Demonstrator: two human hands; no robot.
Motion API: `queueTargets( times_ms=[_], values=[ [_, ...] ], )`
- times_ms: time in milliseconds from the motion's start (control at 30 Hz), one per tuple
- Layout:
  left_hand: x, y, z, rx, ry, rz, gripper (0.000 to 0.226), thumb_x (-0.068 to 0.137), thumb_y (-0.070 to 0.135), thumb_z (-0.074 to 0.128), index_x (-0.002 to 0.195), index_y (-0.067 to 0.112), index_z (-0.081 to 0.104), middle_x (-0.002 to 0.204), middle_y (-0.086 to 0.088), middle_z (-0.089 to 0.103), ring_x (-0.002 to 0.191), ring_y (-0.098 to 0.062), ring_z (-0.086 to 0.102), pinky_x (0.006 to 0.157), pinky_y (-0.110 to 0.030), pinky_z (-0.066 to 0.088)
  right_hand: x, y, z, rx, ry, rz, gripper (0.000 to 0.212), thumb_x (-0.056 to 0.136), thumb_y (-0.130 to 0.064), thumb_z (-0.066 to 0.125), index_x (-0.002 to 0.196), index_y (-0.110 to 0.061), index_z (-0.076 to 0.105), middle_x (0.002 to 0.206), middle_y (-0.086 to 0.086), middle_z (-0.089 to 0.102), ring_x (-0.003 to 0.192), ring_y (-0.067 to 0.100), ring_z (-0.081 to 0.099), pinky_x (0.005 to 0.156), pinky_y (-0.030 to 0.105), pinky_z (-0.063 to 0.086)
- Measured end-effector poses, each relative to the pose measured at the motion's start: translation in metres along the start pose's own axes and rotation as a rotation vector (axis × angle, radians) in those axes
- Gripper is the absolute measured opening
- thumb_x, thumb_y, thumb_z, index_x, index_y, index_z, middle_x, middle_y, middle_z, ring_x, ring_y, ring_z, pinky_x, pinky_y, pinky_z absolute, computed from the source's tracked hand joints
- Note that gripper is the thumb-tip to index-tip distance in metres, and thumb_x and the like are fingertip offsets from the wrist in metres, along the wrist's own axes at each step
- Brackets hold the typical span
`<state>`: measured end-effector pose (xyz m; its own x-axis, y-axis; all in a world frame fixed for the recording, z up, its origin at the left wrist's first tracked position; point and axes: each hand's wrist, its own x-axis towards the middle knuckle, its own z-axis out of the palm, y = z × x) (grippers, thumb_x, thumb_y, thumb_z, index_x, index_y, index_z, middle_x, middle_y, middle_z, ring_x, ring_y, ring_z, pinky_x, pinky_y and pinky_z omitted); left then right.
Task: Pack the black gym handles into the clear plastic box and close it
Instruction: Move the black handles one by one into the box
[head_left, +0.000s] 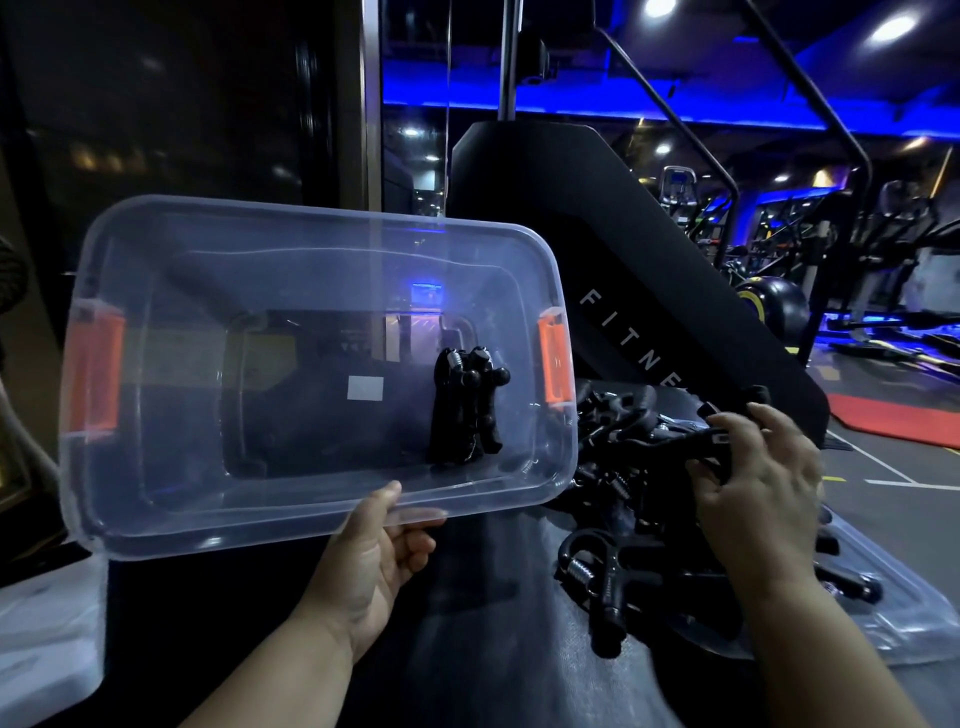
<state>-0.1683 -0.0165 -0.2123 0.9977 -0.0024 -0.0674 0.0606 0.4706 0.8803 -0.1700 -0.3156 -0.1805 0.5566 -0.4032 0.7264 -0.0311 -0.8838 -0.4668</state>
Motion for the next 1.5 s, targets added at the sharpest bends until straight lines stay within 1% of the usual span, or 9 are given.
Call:
queueTargets(
  times_ms=[133, 267, 367, 633, 833, 933, 1000, 1333, 1500],
  values=[
    [0.000, -0.001, 0.000, -0.009, -0.008, 0.013, 0.045, 0.094, 0.031, 0.044, 0.114, -0.008, 0.056, 0.076, -0.008, 0.073, 0.049, -0.008, 0.058, 0.062, -0.028, 0.042, 0.001, -0.001, 0.002, -0.229, -0.168, -0.144, 0.062, 0.071, -0.050, 0.074, 0.127, -0.027, 0.058, 0.150, -0.005, 0.035, 0.142, 0.023, 0.014, 0.111, 0.050, 0.025],
    [-0.001, 0.000, 0.001, -0.018, -0.009, 0.013, 0.035, 0.093, 0.031, 0.045, 0.095, 0.000, 0.061, 0.076, -0.008, 0.073, 0.050, -0.008, 0.058, 0.063, -0.028, 0.042, -0.002, -0.008, 0.007, -0.424, -0.326, -0.122, 0.104, 0.060, -0.079, 0.062, 0.147, -0.031, 0.031, 0.158, -0.010, 0.017, 0.145, 0.019, -0.015, 0.113, 0.050, 0.000],
    [-0.001, 0.000, 0.001, -0.028, 0.002, 0.010, 0.035, 0.094, 0.030, 0.045, 0.095, -0.001, 0.061, 0.075, -0.009, 0.073, 0.049, -0.009, 0.058, 0.062, -0.029, 0.041, -0.002, -0.013, 0.010, -0.455, -0.418, -0.089, 0.115, 0.057, -0.081, 0.062, 0.150, -0.035, 0.013, 0.160, -0.012, 0.001, 0.142, 0.019, -0.027, 0.115, 0.053, -0.004],
    [0.002, -0.003, 0.000, -0.023, -0.004, 0.000, 0.042, 0.094, 0.032, 0.044, 0.100, -0.006, 0.062, 0.076, -0.009, 0.073, 0.049, -0.008, 0.058, 0.061, -0.028, 0.041, 0.004, -0.024, 0.012, -0.490, -0.486, -0.084, 0.110, 0.058, -0.077, 0.066, 0.148, -0.038, 0.015, 0.159, -0.006, 0.000, 0.141, 0.026, -0.027, 0.115, 0.057, 0.006],
    [0.003, -0.003, 0.000, -0.022, -0.009, 0.001, 0.042, 0.093, 0.032, 0.044, 0.095, -0.005, 0.063, 0.073, -0.007, 0.072, 0.049, -0.008, 0.057, 0.062, -0.028, 0.041, 0.008, -0.028, 0.018, -0.504, -0.481, -0.144, 0.107, 0.060, -0.072, 0.068, 0.145, -0.029, 0.020, 0.156, -0.006, 0.012, 0.145, 0.022, -0.012, 0.112, 0.052, 0.021],
    [0.002, -0.003, -0.002, -0.019, -0.005, 0.006, 0.044, 0.093, 0.032, 0.044, 0.100, -0.008, 0.062, 0.075, -0.008, 0.073, 0.049, -0.008, 0.057, 0.063, -0.028, 0.041, 0.011, -0.030, 0.020, -0.504, -0.465, -0.193, 0.099, 0.057, -0.071, 0.068, 0.137, -0.028, 0.030, 0.146, -0.007, 0.027, 0.143, 0.021, 0.003, 0.101, 0.044, 0.038],
    [0.002, -0.004, -0.002, -0.020, -0.003, 0.007, 0.045, 0.093, 0.032, 0.043, 0.102, -0.009, 0.062, 0.075, -0.008, 0.073, 0.050, -0.008, 0.057, 0.064, -0.028, 0.041, 0.011, -0.030, 0.021, -0.500, -0.456, -0.208, 0.095, 0.053, -0.072, 0.069, 0.132, -0.029, 0.036, 0.139, -0.007, 0.032, 0.139, 0.023, 0.008, 0.094, 0.043, 0.043],
    [0.004, -0.002, -0.001, -0.020, -0.009, 0.011, 0.044, 0.094, 0.031, 0.043, 0.097, -0.007, 0.063, 0.074, -0.007, 0.072, 0.052, -0.009, 0.056, 0.064, -0.028, 0.041, 0.016, -0.019, 0.020, -0.152, -0.221, -0.204, 0.089, 0.055, -0.046, 0.081, 0.132, -0.014, 0.051, 0.130, 0.008, 0.051, 0.129, 0.031, 0.032, 0.102, 0.048, 0.039],
    [0.003, -0.002, -0.001, -0.020, -0.009, 0.012, 0.048, 0.094, 0.031, 0.044, 0.108, -0.012, 0.059, 0.074, -0.009, 0.072, 0.051, -0.010, 0.057, 0.063, -0.028, 0.042, 0.018, -0.024, 0.016, -0.031, -0.127, -0.254, 0.087, 0.056, -0.036, 0.083, 0.131, -0.006, 0.053, 0.126, 0.013, 0.055, 0.127, 0.034, 0.037, 0.108, 0.043, 0.033]
  ],
)
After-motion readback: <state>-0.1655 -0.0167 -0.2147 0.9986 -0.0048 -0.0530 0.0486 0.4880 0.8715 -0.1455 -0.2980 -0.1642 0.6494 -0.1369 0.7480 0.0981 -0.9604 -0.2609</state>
